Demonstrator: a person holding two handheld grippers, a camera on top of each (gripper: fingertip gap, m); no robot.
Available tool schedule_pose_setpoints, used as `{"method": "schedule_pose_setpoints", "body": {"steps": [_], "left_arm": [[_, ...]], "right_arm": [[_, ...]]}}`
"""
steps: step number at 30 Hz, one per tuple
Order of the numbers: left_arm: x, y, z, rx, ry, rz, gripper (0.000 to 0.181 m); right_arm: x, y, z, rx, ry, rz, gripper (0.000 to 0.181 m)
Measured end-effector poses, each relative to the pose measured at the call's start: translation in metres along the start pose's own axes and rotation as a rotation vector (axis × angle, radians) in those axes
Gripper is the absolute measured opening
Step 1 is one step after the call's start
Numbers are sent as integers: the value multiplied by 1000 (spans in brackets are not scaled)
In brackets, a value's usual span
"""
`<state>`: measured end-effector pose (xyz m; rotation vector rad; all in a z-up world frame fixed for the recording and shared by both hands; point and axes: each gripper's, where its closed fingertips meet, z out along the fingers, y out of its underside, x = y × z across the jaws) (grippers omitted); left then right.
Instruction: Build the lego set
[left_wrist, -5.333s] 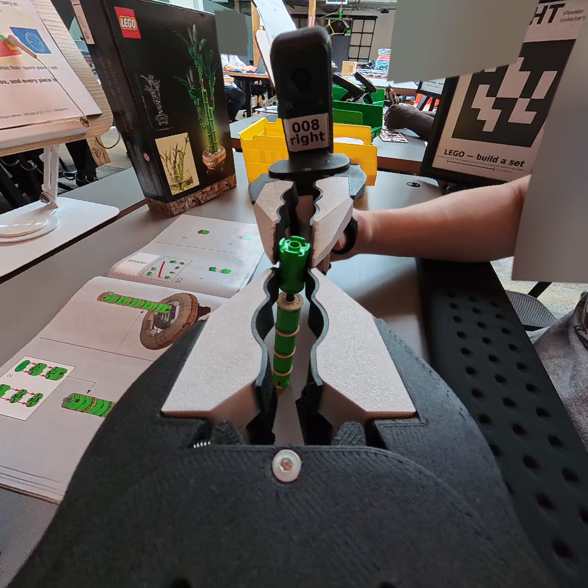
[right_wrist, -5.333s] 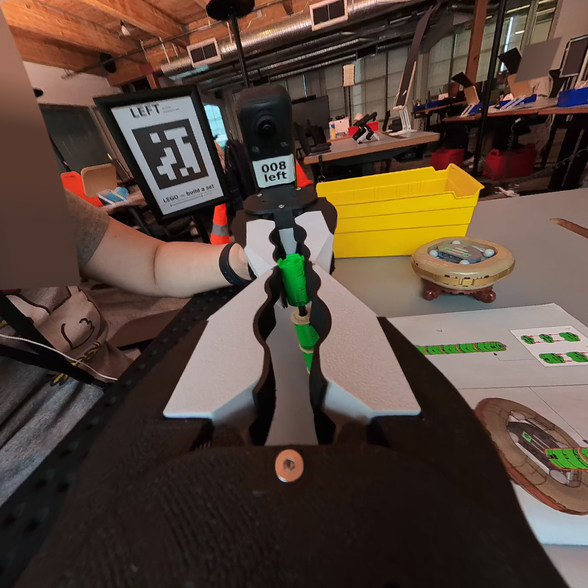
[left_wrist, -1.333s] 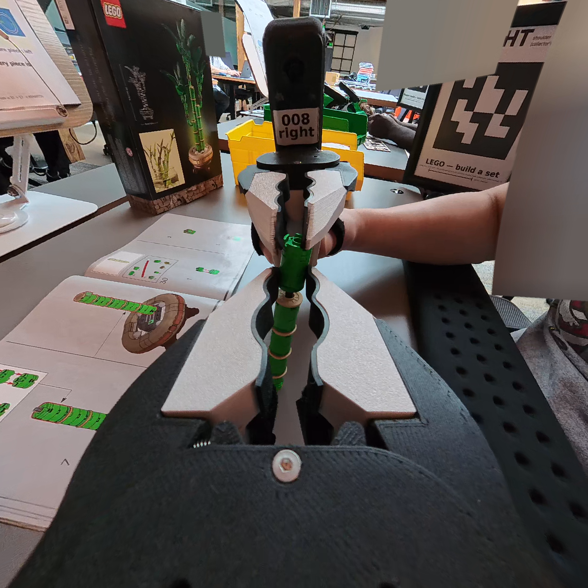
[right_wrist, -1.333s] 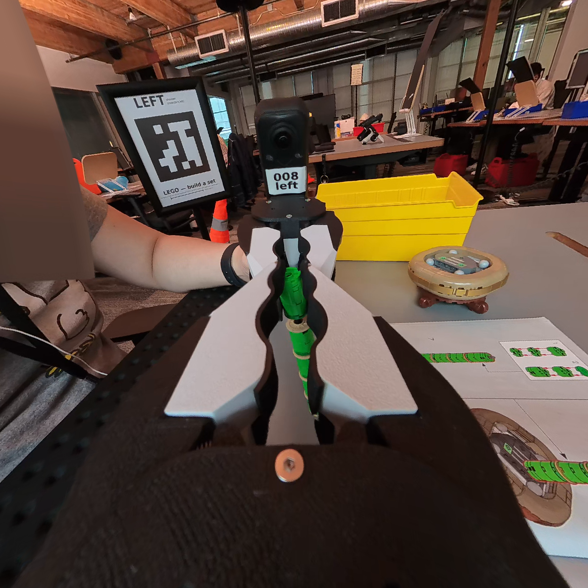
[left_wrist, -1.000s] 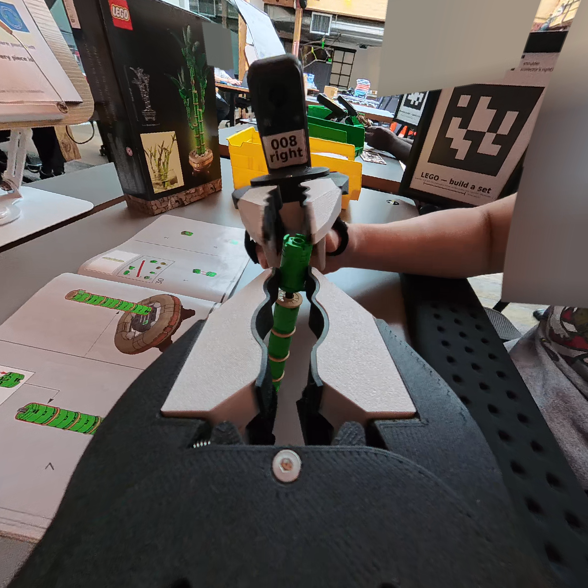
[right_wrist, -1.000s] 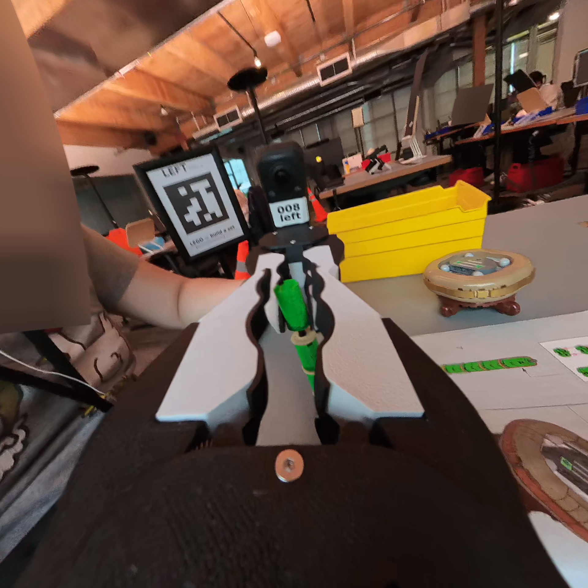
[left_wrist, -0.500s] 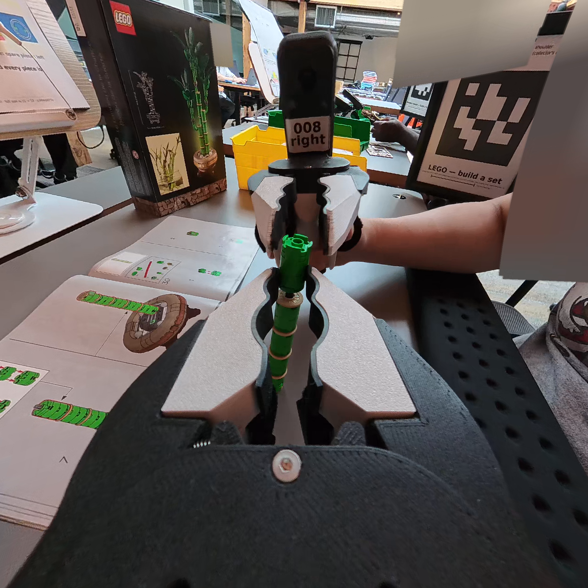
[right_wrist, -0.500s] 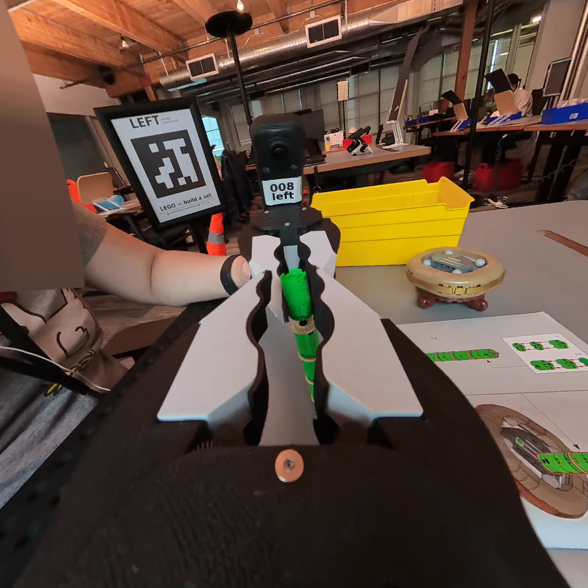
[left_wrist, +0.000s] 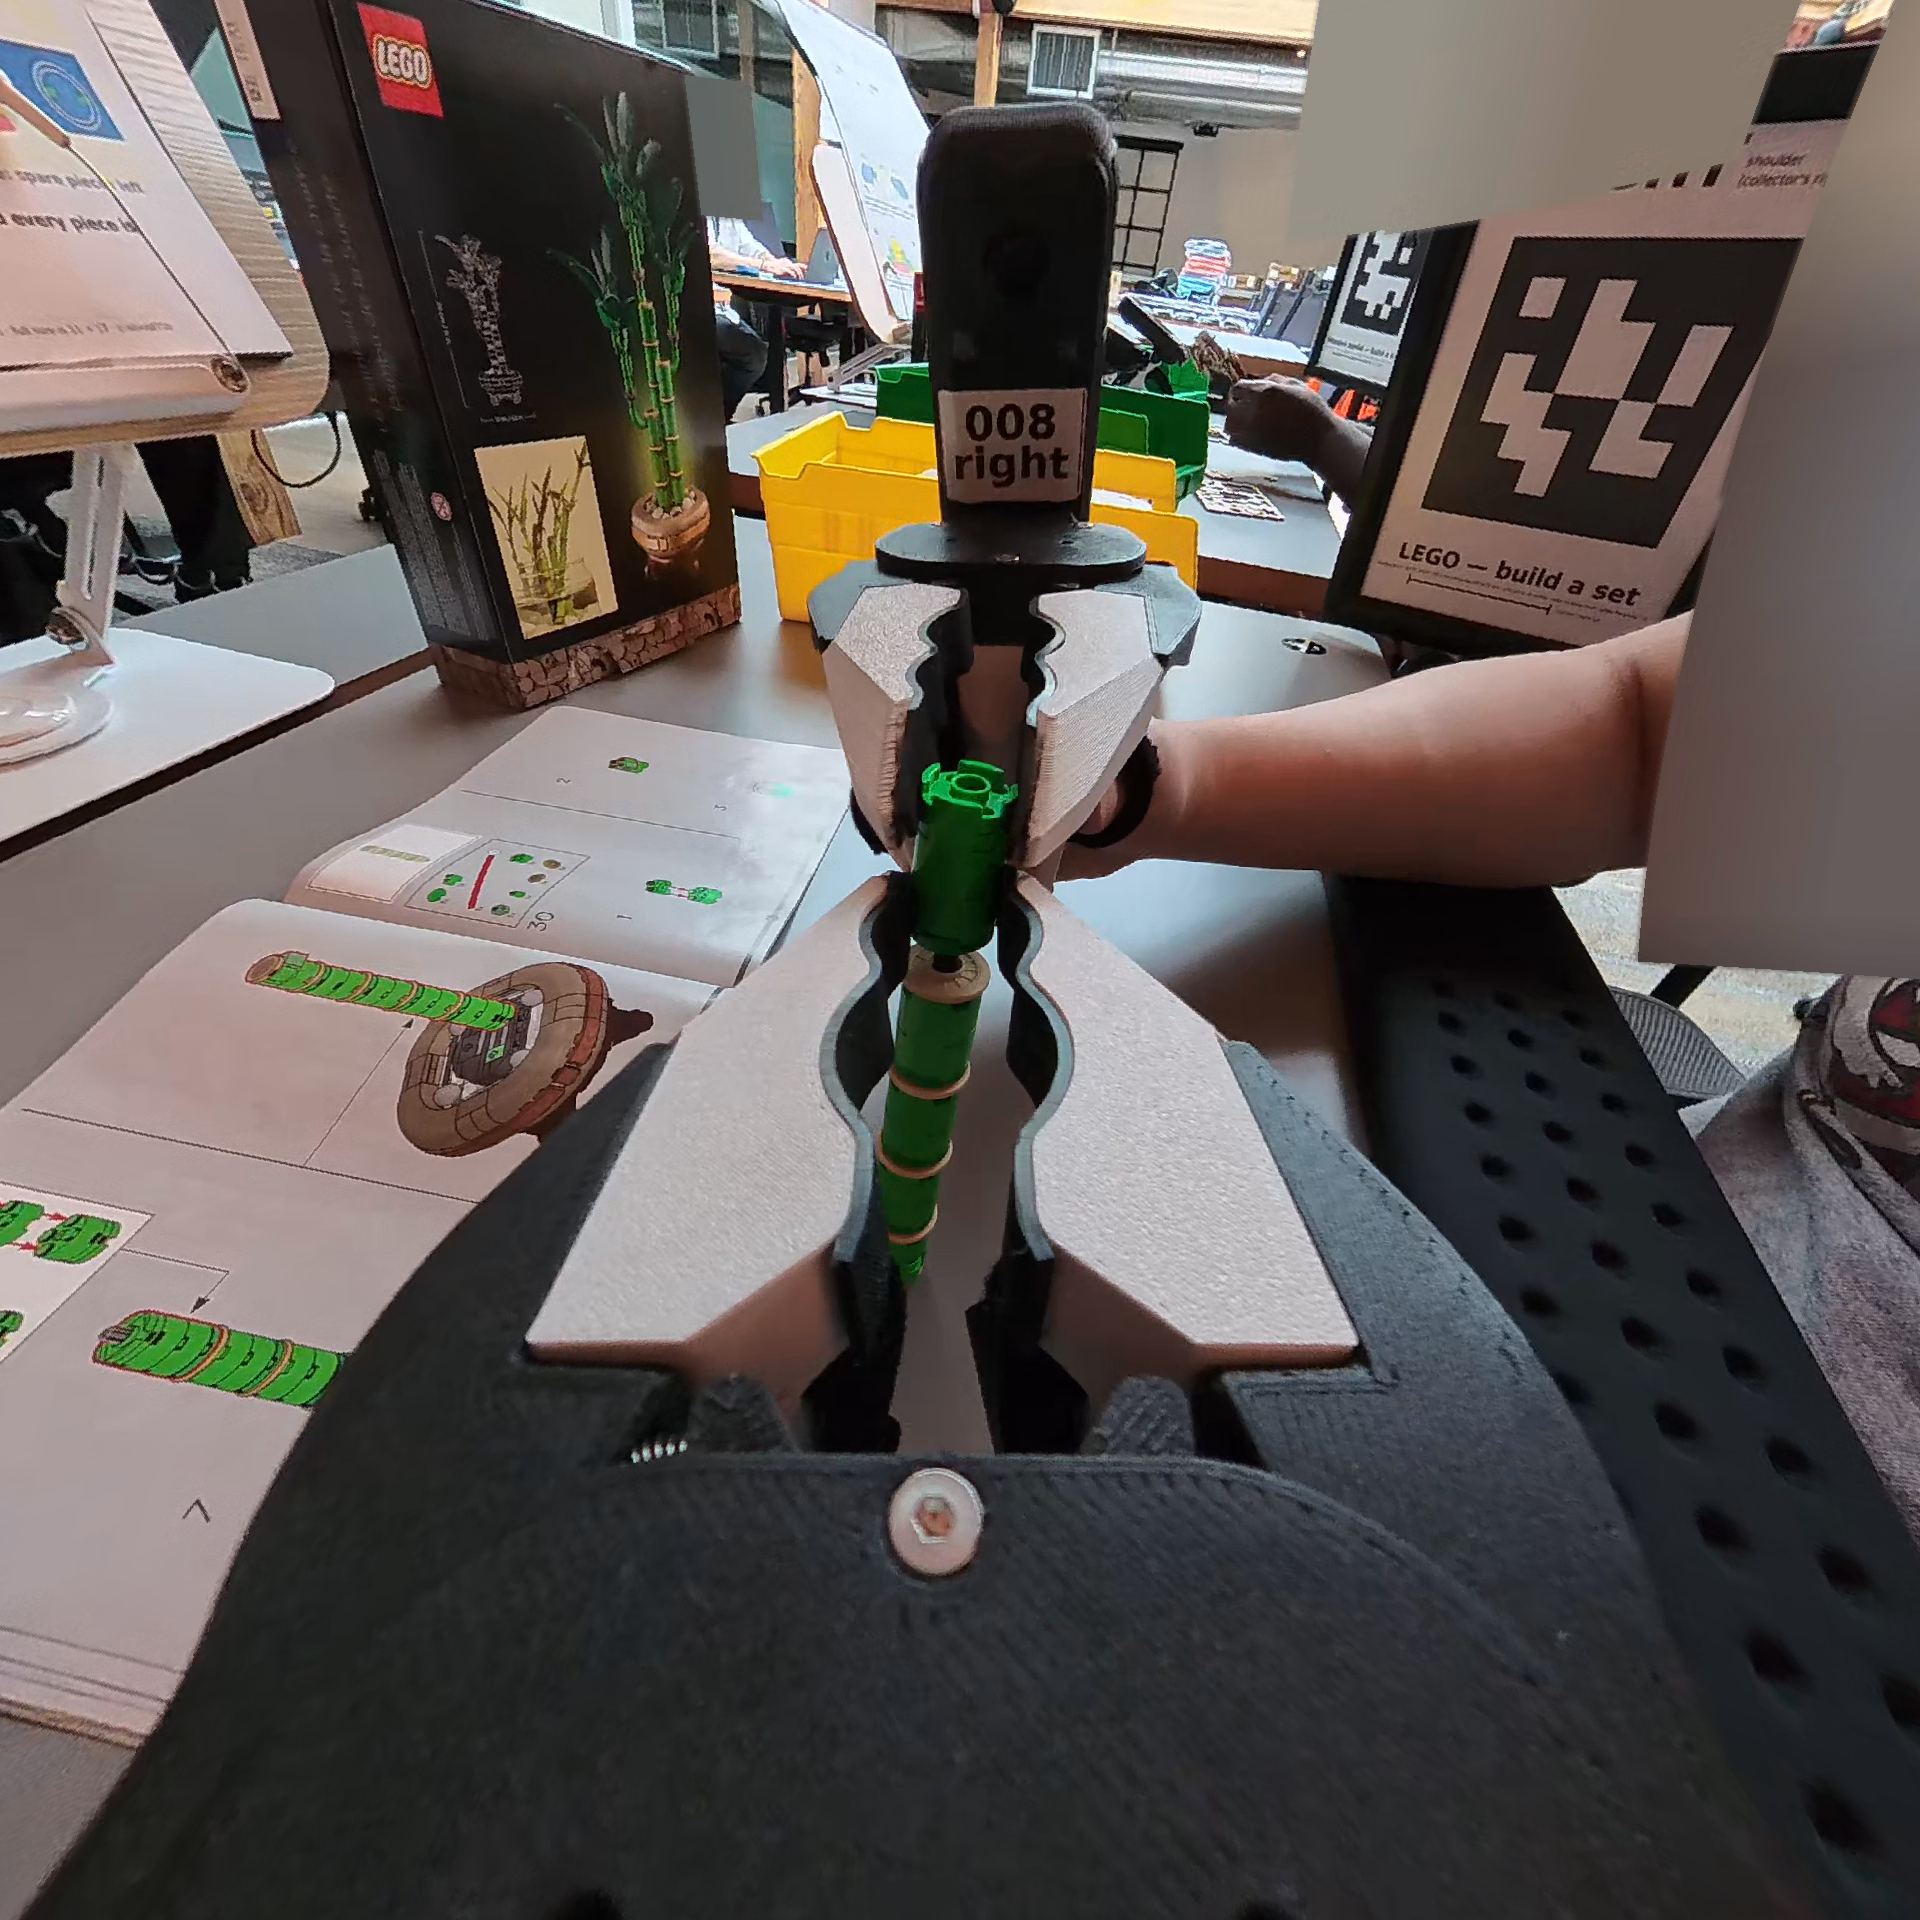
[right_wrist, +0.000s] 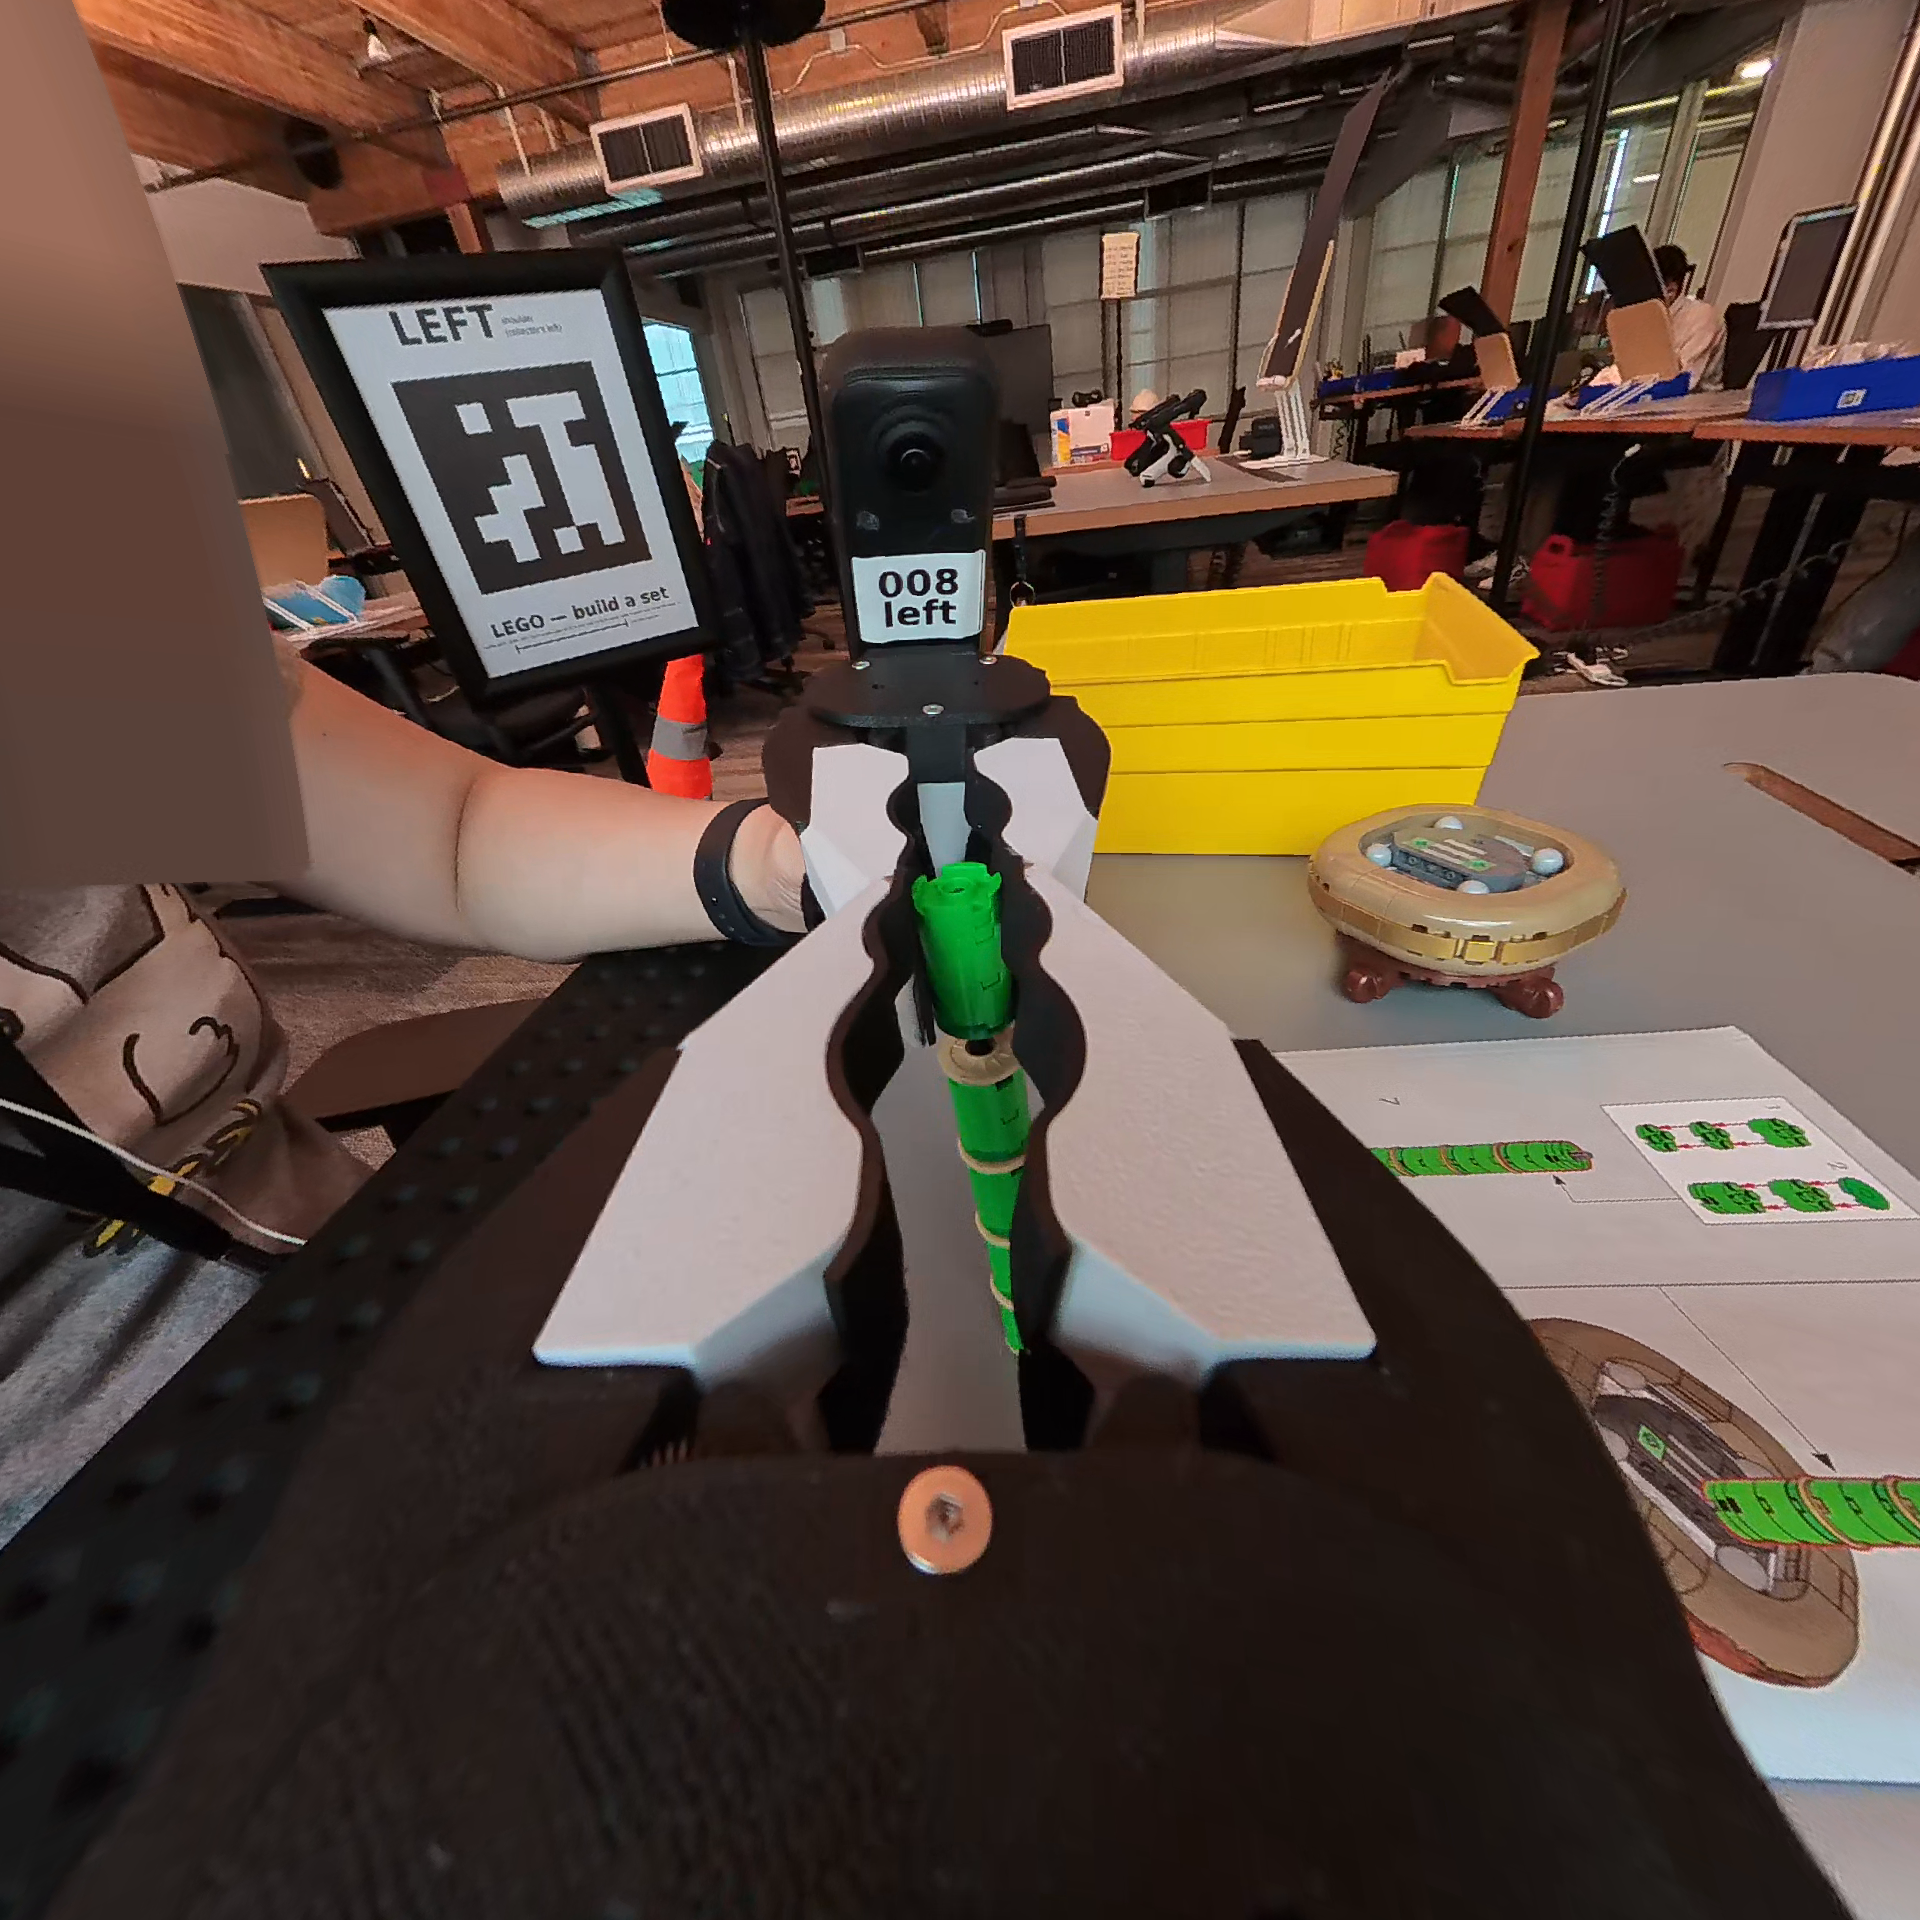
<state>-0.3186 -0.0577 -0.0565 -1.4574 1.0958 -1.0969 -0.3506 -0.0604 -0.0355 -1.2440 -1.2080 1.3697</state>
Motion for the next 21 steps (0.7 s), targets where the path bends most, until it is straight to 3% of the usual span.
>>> {"method": "schedule_pose_setpoints", "body": {"steps": [21], "left_arm": [[1, 1, -1, -13, 0, 18, 16]], "right_arm": [[-2, 2, 2, 13, -29, 22, 17]]}}
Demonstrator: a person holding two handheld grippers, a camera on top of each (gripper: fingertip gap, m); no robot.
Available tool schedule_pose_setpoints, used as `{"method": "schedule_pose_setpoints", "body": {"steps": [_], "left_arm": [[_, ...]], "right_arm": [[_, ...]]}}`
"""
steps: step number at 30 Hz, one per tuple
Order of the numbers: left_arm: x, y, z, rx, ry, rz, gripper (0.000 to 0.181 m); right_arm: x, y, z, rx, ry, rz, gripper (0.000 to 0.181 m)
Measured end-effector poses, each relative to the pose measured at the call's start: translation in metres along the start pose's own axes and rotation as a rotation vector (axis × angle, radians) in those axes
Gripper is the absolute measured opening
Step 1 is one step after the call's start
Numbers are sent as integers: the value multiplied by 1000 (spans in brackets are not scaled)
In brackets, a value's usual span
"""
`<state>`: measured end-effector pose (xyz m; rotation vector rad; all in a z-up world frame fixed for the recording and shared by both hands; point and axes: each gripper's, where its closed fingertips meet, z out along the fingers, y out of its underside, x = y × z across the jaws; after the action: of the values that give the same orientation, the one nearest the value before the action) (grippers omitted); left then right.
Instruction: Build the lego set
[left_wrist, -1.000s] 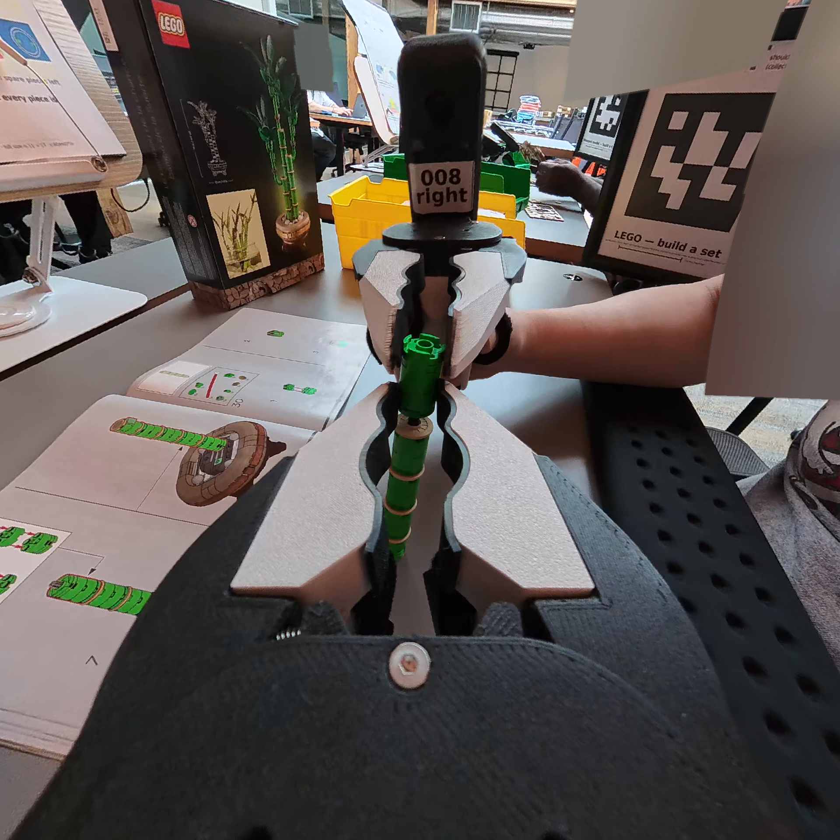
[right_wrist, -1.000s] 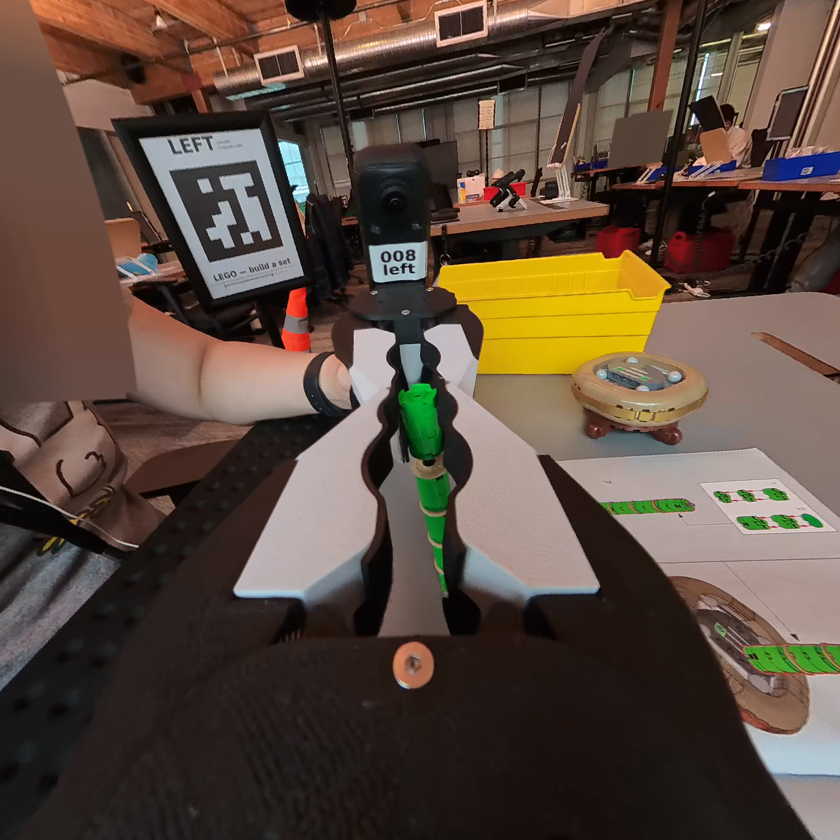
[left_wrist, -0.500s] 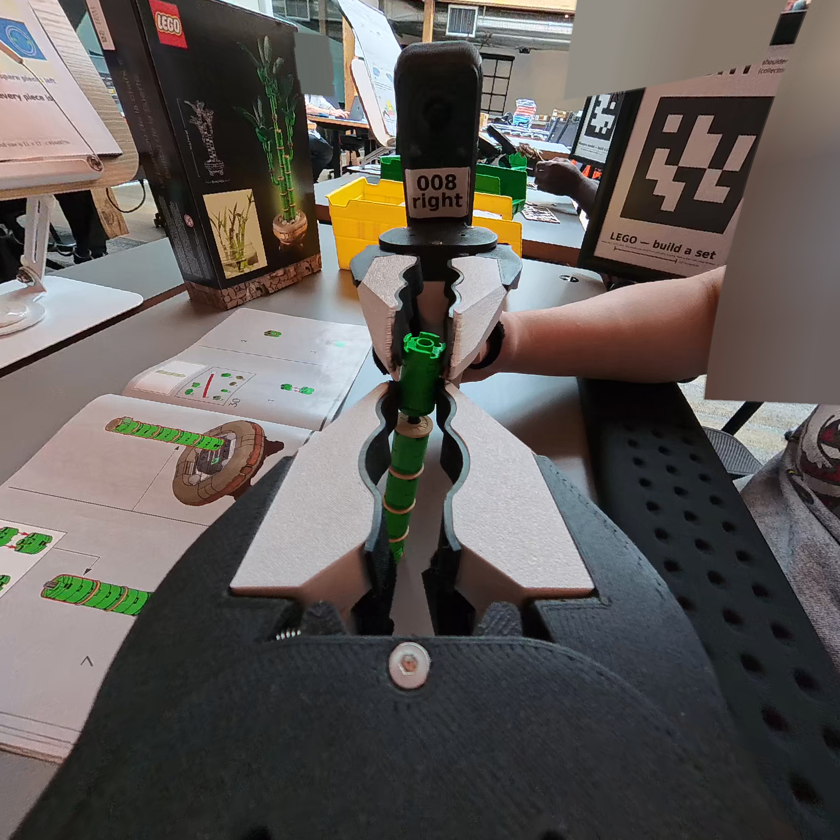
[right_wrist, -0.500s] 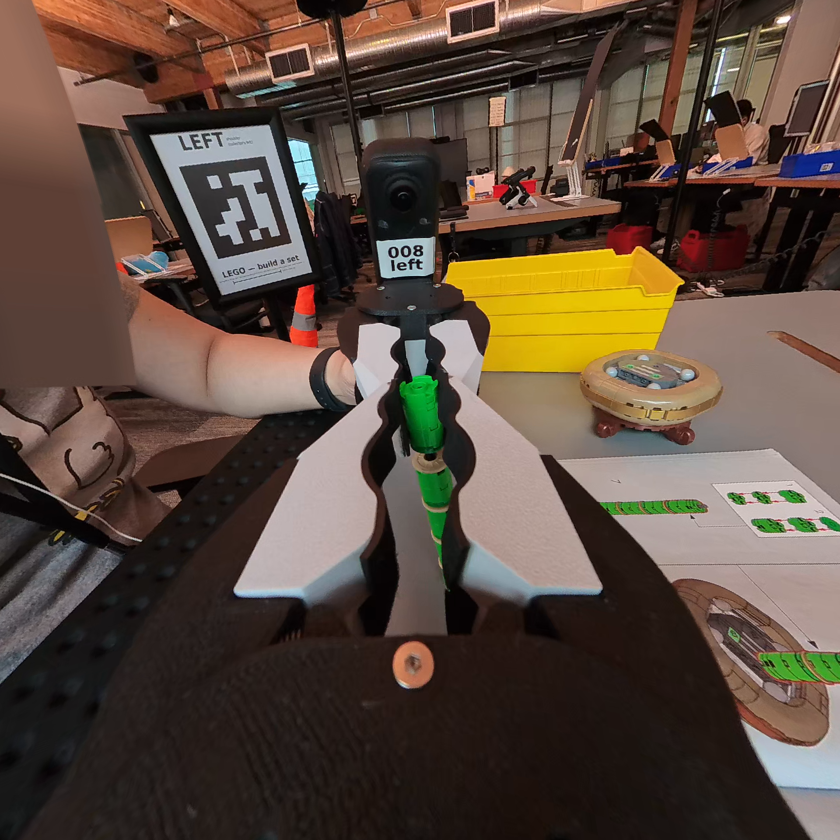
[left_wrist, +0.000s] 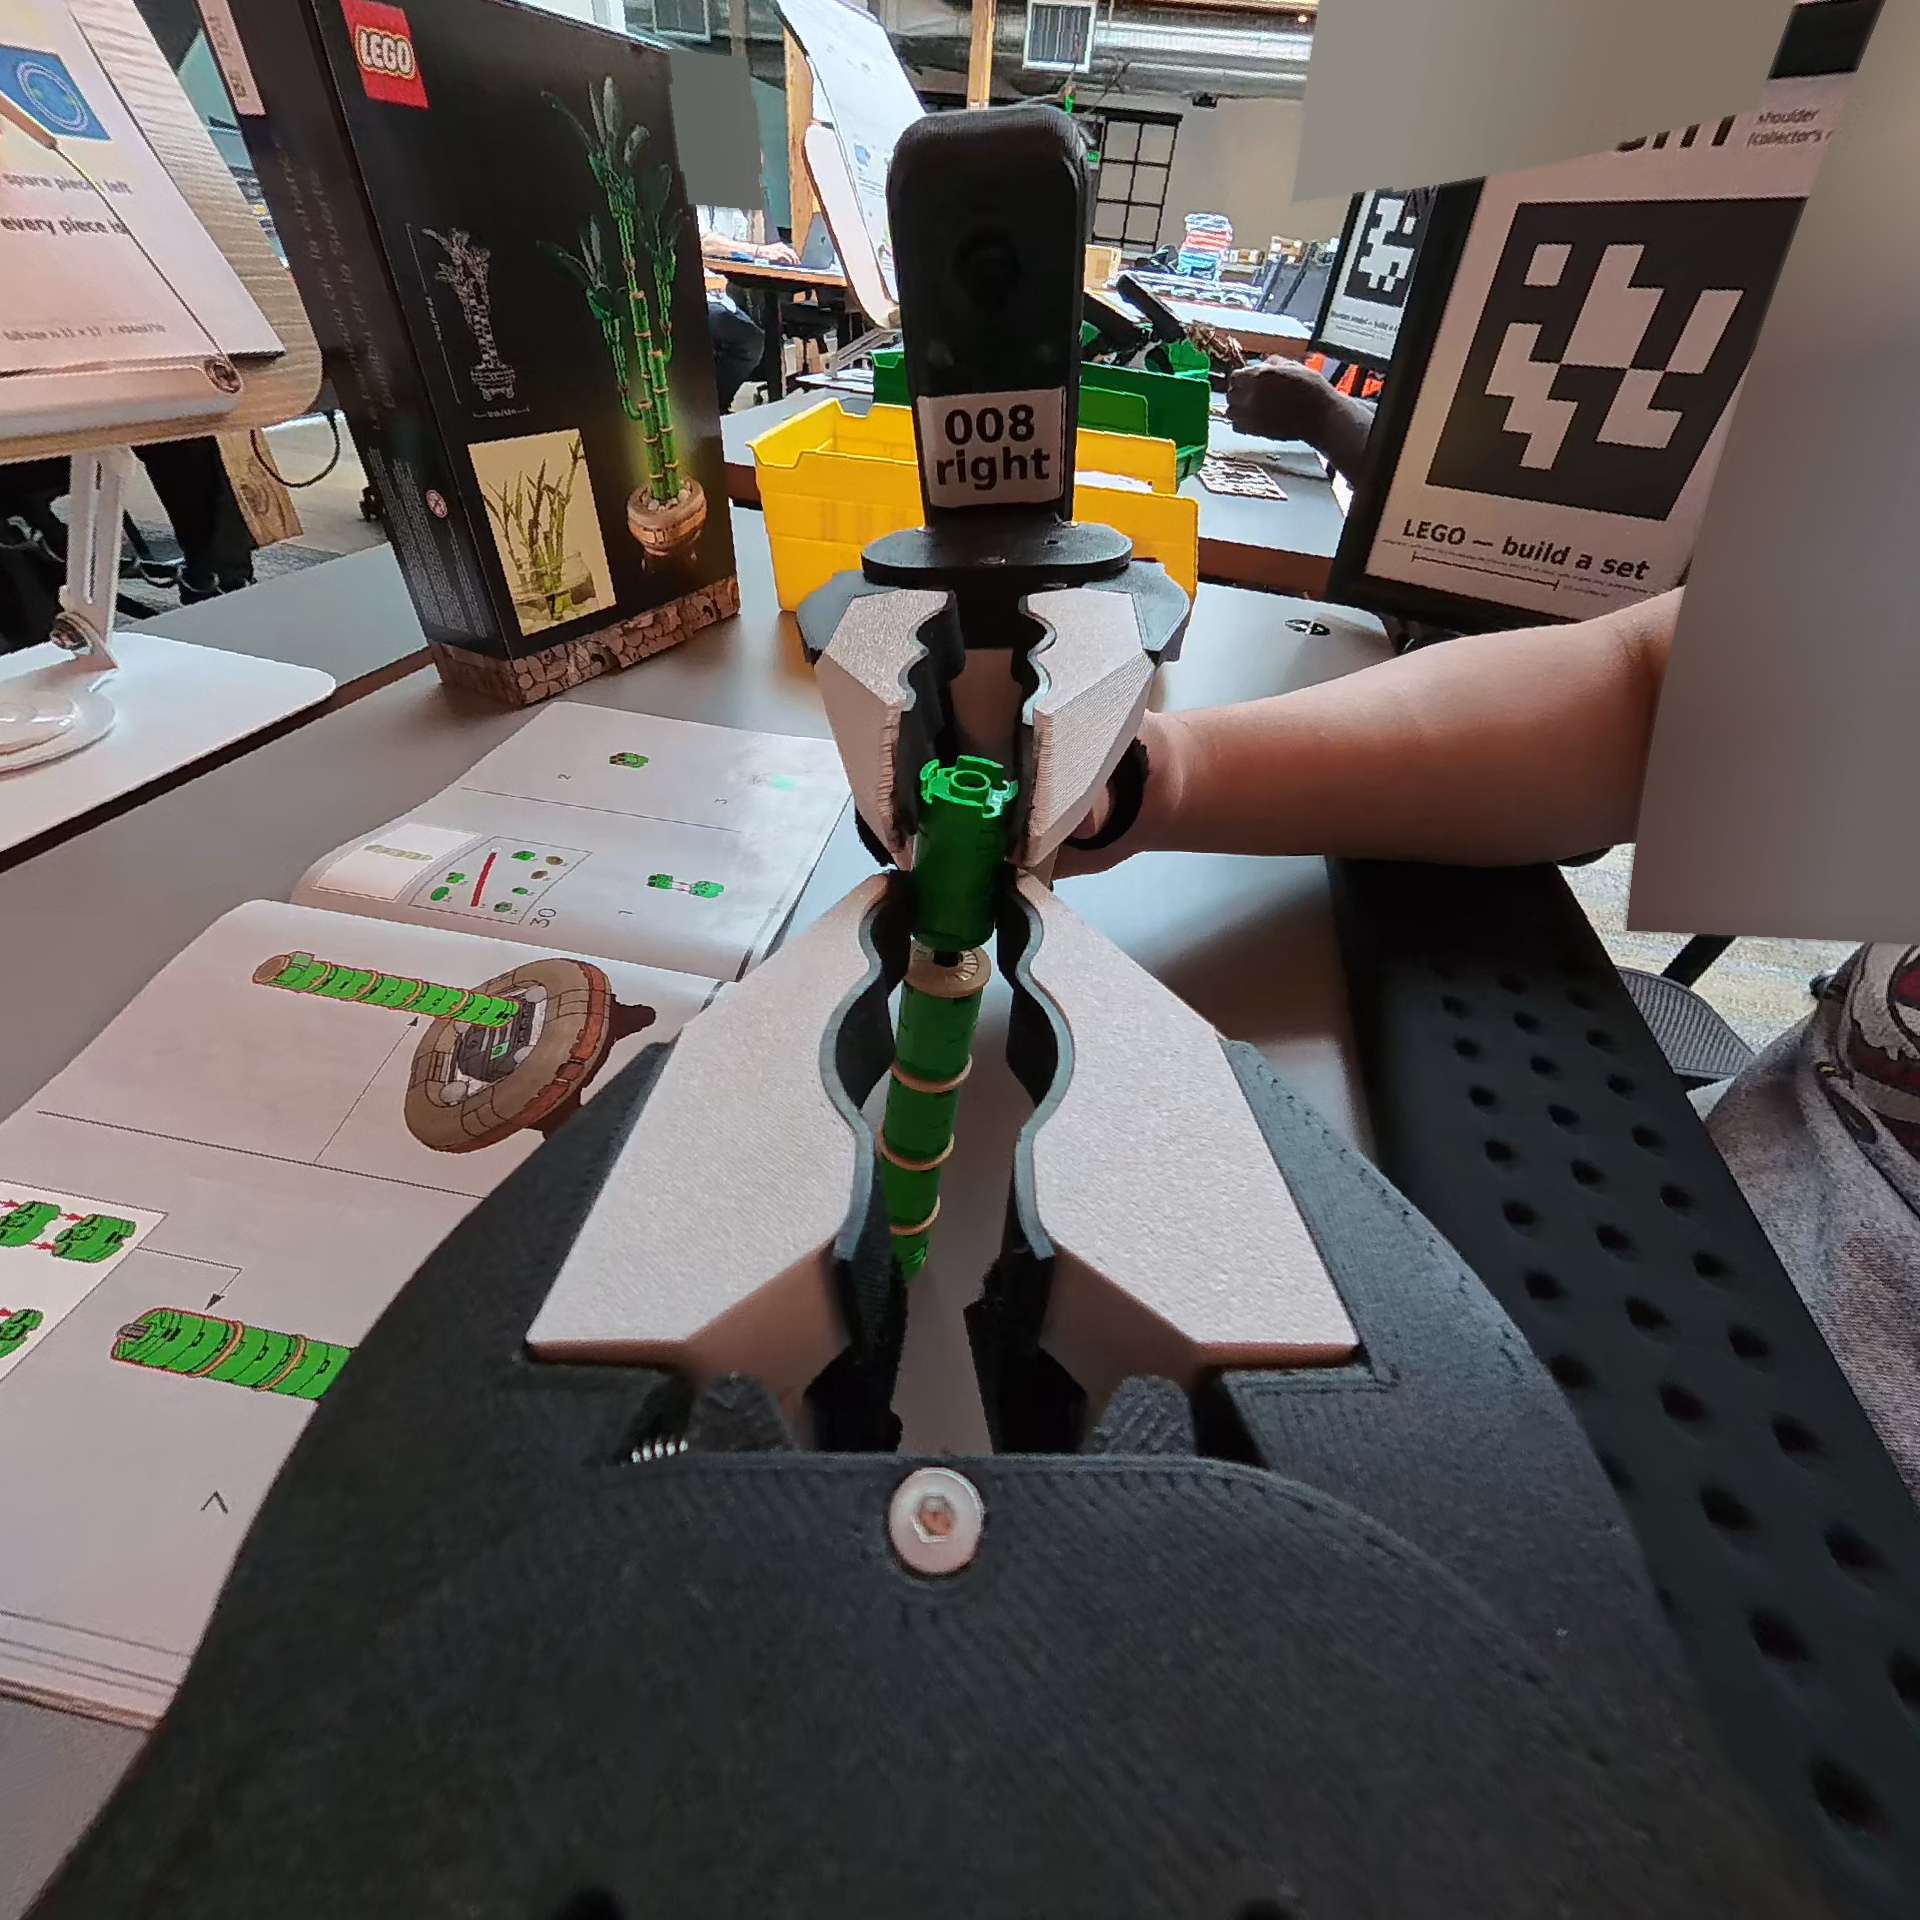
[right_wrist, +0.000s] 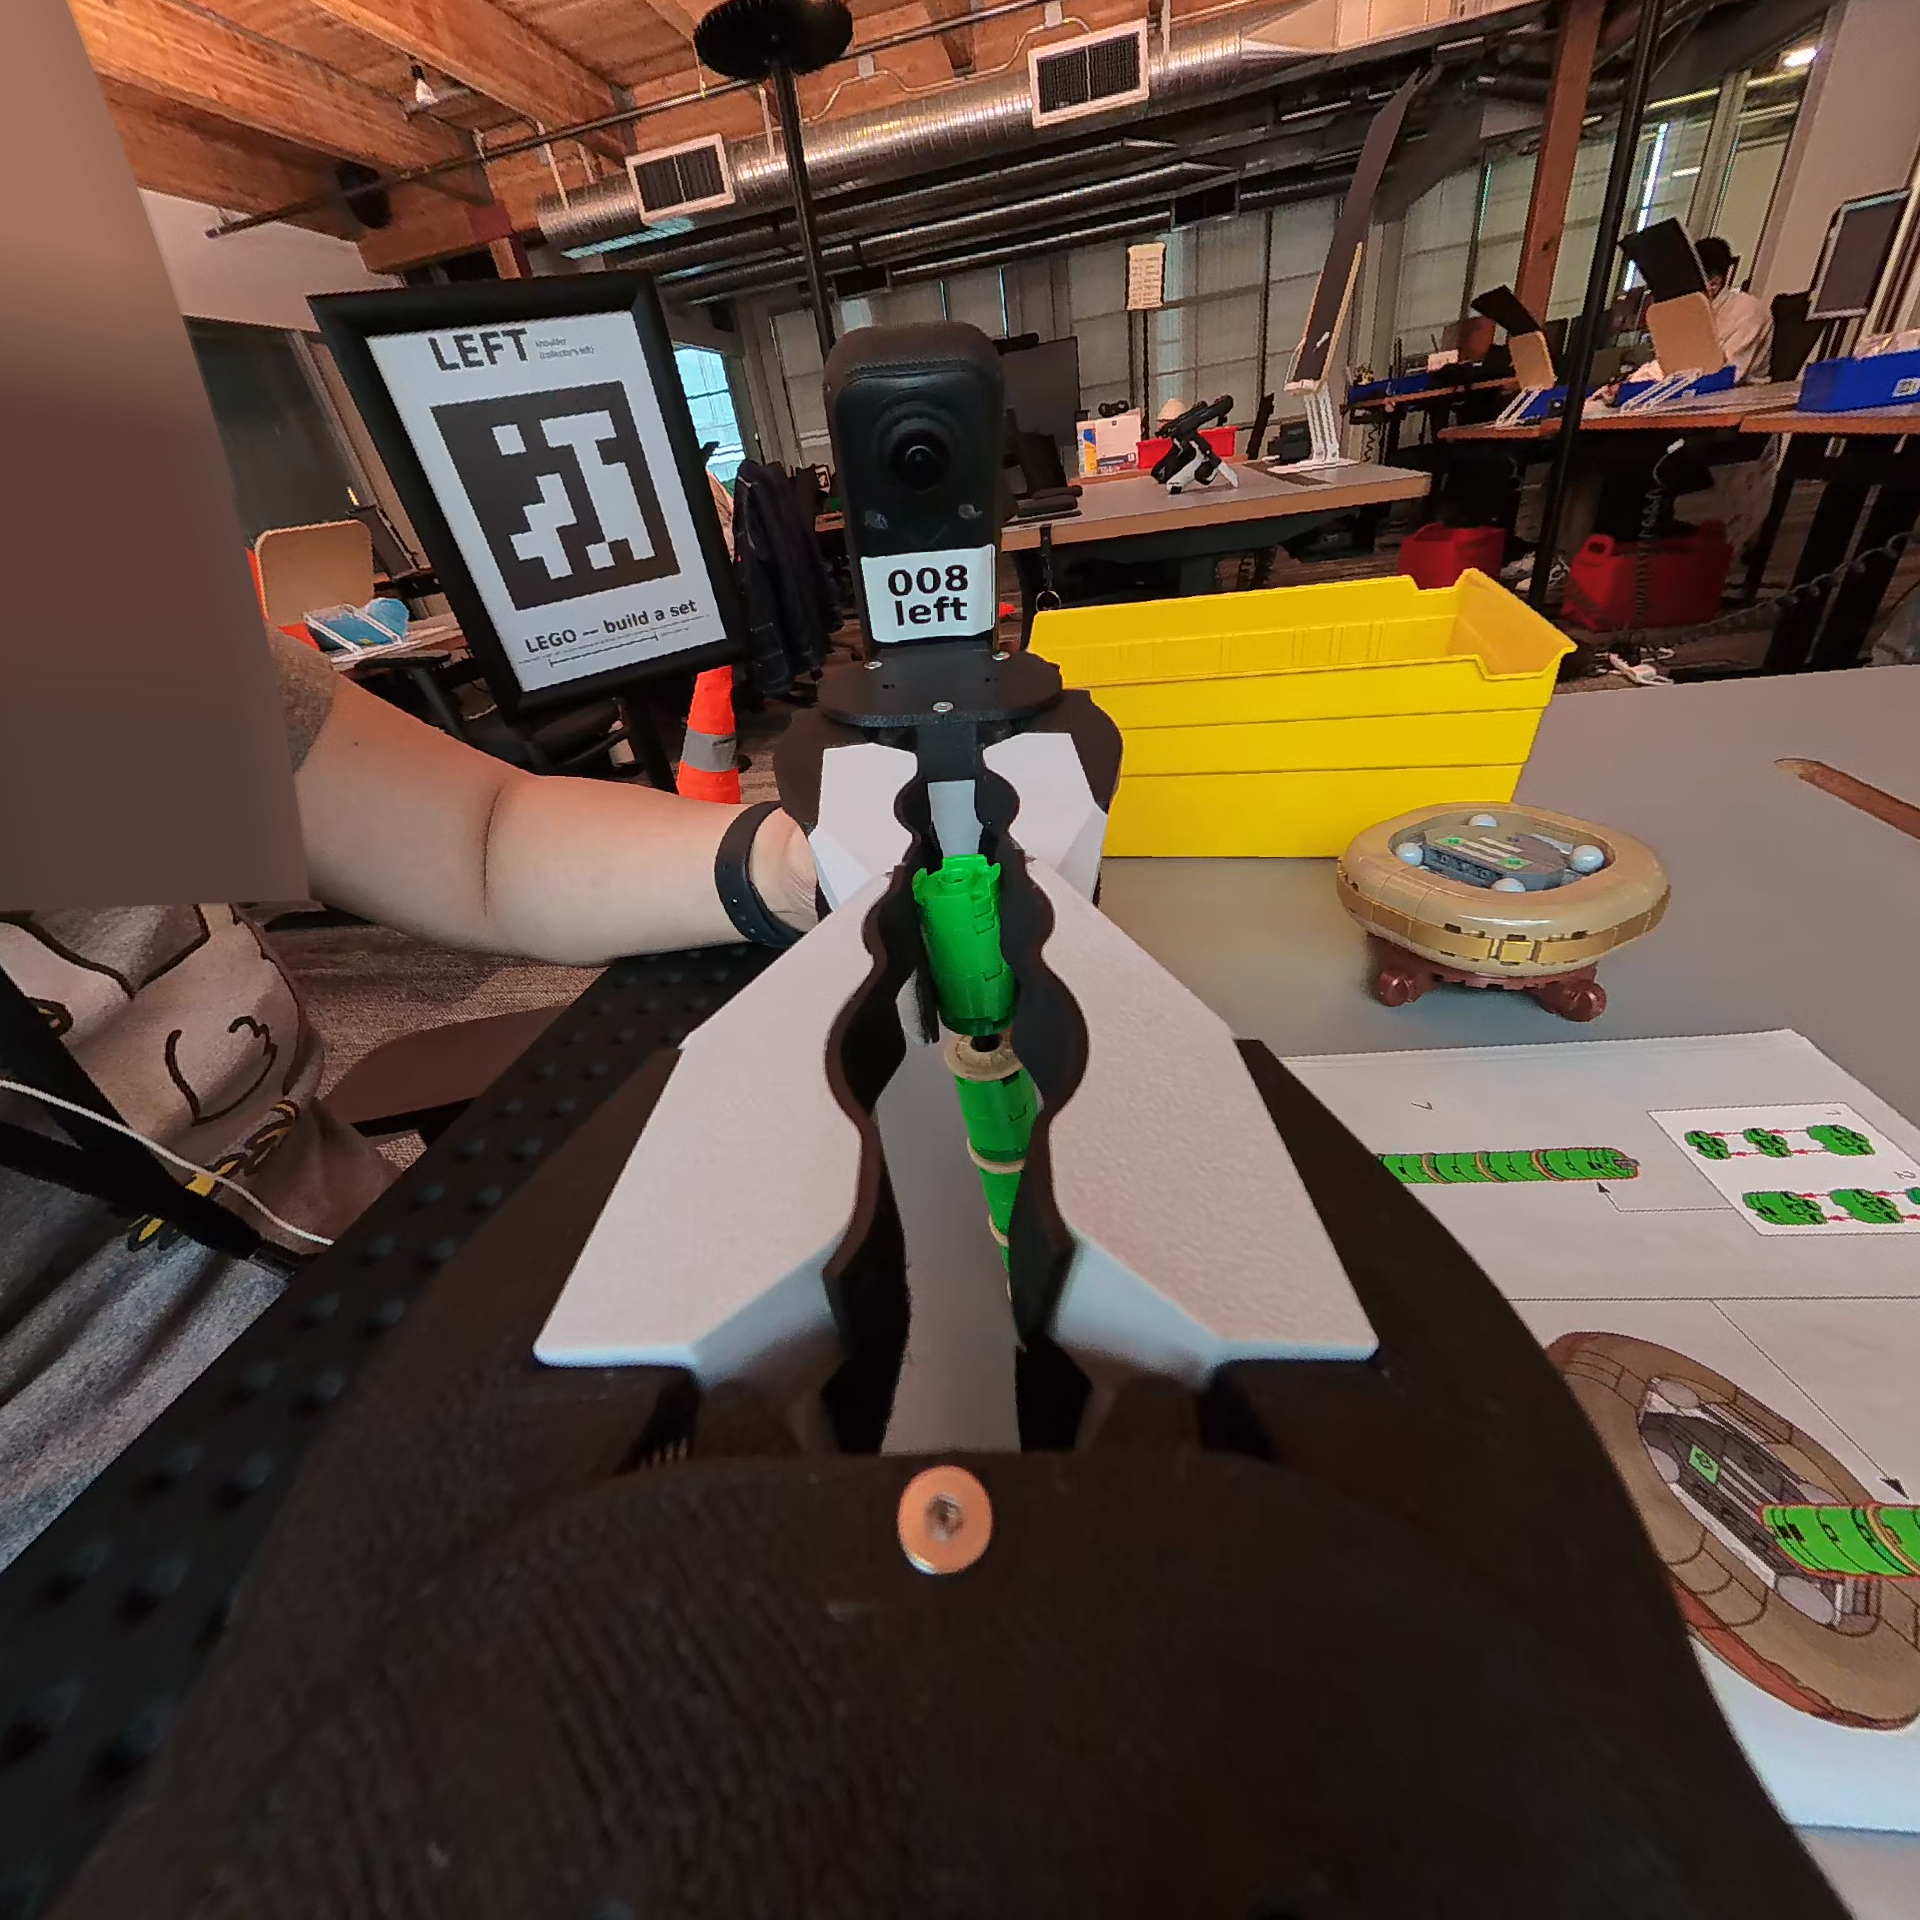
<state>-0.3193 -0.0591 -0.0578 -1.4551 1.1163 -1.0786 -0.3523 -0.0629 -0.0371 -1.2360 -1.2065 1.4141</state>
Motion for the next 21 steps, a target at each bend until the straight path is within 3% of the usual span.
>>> {"method": "schedule_pose_setpoints", "body": {"steps": [12, 18, 21], "left_arm": [[-2, -1, -3, 37, 19, -57, 18], [-3, -6, -14, 103, 33, -70, 35], [3, -13, -18, 148, 65, -79, 35]], "right_arm": [[3, -3, 2, 26, -15, 26, 17], [11, -8, -10, 109, -39, 98, 17], [13, -25, -21, 220, -72, 165, 17]]}}
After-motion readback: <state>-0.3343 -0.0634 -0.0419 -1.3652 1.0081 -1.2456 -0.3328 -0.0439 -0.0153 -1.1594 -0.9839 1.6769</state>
